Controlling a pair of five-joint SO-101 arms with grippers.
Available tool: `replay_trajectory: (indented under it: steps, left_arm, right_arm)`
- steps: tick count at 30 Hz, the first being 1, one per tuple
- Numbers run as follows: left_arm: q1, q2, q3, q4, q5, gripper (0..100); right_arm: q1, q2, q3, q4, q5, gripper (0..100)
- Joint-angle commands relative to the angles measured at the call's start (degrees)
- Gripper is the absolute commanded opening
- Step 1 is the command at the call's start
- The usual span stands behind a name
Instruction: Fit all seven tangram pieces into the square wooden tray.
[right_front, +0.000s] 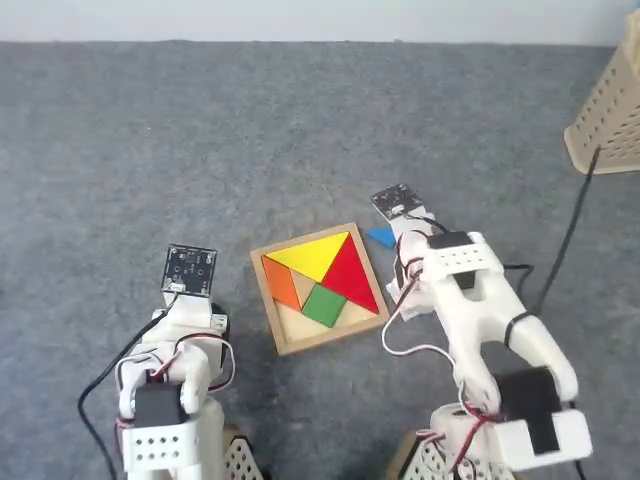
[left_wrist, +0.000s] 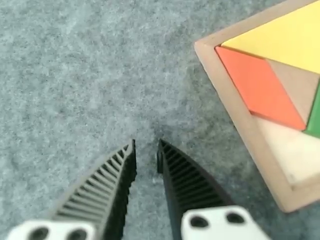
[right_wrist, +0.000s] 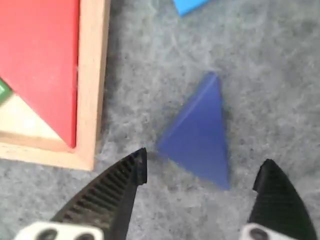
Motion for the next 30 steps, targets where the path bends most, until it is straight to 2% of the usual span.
replay_trajectory:
  steps: [1, 14, 21, 30]
  left_arm:
    - [0.1, -1.2, -0.6, 0.0, 0.4, 7]
    - [0.1, -1.2, -0.6, 0.0, 0.4, 7]
    - [0.1, -1.2, -0.6, 0.0, 0.4, 7]
    - [0.1, -1.2, -0.6, 0.0, 0.4, 7]
  right_arm:
    - [-0.2, 1.5, -4.7, -1.0, 1.1, 28.9]
    - [-0.1, 11.2, -11.3, -0.2, 0.5, 27.7]
    - [-0.1, 11.3, -11.3, 0.8, 0.5, 13.3]
    - [-0.9, 5.7, -11.3, 4.0, -1.5, 12.3]
